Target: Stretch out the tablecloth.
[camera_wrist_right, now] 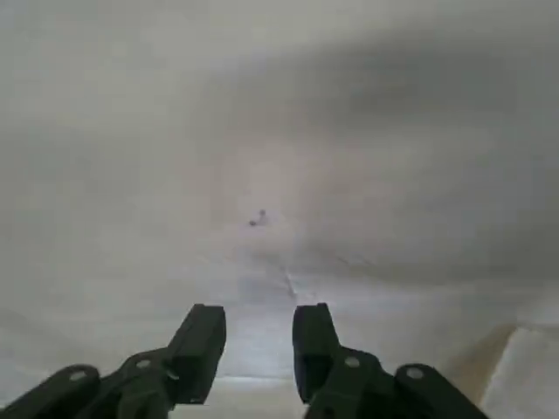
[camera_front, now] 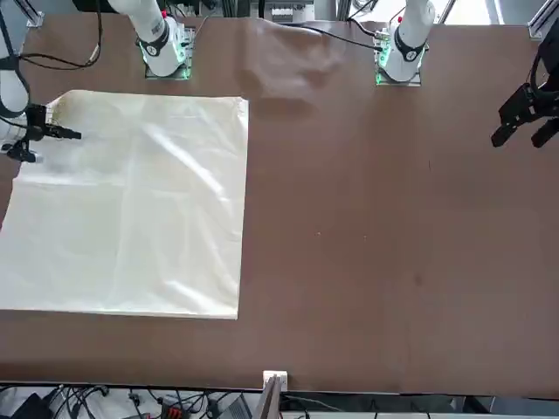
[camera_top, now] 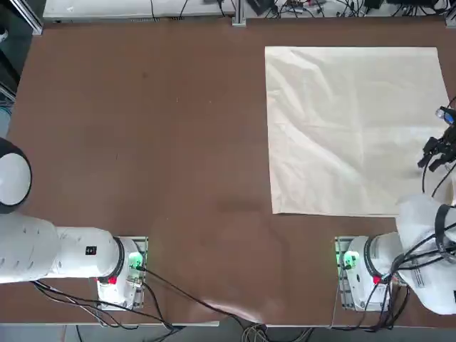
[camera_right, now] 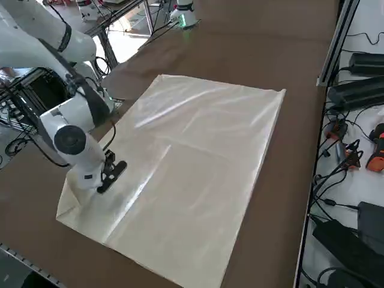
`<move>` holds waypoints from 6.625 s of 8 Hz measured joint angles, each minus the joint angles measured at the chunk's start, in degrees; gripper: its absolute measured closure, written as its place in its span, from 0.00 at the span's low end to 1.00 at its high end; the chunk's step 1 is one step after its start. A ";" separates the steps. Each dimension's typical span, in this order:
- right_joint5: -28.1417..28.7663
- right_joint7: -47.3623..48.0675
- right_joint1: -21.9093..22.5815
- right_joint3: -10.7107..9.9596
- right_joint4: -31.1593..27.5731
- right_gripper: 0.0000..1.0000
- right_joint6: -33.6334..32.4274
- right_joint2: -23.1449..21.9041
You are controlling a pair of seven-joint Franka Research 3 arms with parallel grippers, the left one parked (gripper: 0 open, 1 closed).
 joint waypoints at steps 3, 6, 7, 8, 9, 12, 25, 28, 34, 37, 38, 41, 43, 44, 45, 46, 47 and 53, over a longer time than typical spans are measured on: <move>-1.50 -4.61 -5.11 0.10 0.25 0.67 -0.28 0.04; -2.51 -6.04 -7.22 -0.26 0.18 0.75 -0.63 1.17; -3.00 -6.39 -7.36 -0.91 0.17 0.77 -0.63 1.69; -3.35 -6.98 -7.45 -1.73 0.17 0.78 -0.63 2.10; -3.76 -7.47 -7.53 -2.59 0.25 0.78 -0.63 2.32; -4.12 -12.19 -7.79 -6.54 2.21 0.80 -0.63 2.31; -3.64 -10.95 -5.55 20.65 26.89 0.47 -29.67 -0.39; -0.02 -0.57 -5.52 32.75 28.09 0.01 -30.04 -1.09; 0.42 17.84 -5.51 49.71 29.79 0.00 -30.55 -1.83; 0.42 17.84 -5.59 49.63 29.79 0.00 -30.55 -0.95; 0.42 17.79 -5.60 49.63 29.79 0.00 -30.55 -0.74; 0.42 17.78 -4.92 49.68 29.87 0.00 -30.52 -1.09; 0.42 17.78 0.21 46.06 31.50 0.00 -30.50 -1.83; 0.41 17.78 4.89 42.20 33.55 0.00 -30.56 -2.31; 0.43 17.78 9.75 38.04 35.73 0.00 -30.72 -2.97; 1.22 17.78 14.88 33.27 37.85 0.00 -31.14 -3.98; 3.04 17.78 20.19 27.68 39.72 0.00 -31.68 -5.44; 17.99 17.74 63.34 -21.42 47.70 0.00 -32.67 -13.54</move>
